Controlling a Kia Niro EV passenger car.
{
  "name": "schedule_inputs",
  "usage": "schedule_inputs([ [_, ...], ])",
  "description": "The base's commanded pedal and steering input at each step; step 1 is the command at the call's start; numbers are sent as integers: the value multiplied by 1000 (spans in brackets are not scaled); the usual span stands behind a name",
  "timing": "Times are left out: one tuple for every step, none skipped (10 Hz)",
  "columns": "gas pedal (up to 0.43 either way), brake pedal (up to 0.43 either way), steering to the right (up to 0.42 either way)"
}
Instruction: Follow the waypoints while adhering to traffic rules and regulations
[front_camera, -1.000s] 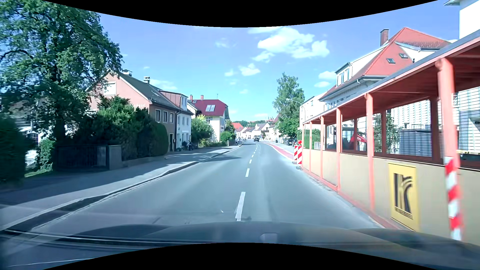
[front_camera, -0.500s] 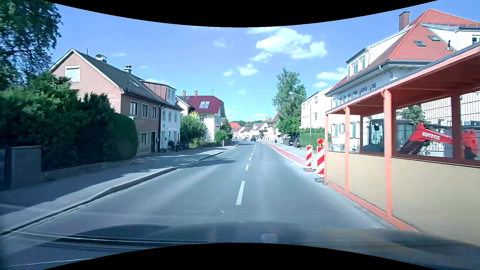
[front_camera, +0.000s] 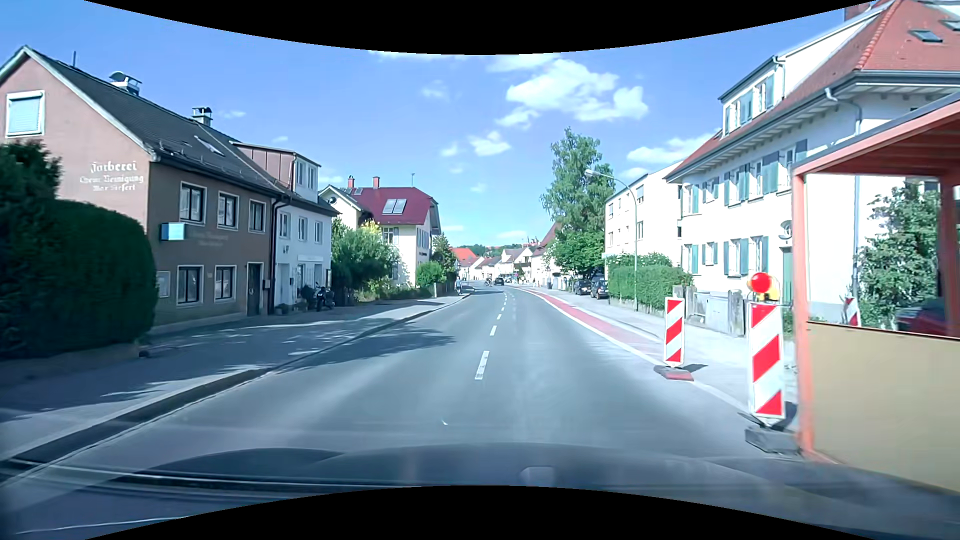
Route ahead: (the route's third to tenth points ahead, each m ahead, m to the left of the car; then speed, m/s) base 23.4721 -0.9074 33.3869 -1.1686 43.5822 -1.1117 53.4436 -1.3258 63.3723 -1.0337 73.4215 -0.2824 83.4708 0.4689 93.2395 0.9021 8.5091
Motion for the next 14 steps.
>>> schedule_inputs([
  [0, 6, 21],
  [0, 6, 24],
  [0, 6, 28],
  [0, 6, 31],
  [0, 6, 33],
  [0, 6, 33],
  [0, 6, 33],
  [0, 6, 34],
  [39, 6, 33],
  [47, 6, 34],
  [47, 6, 33],
  [79, 6, 31],
  [79, 6, 27],
  [79, 6, 23],
])
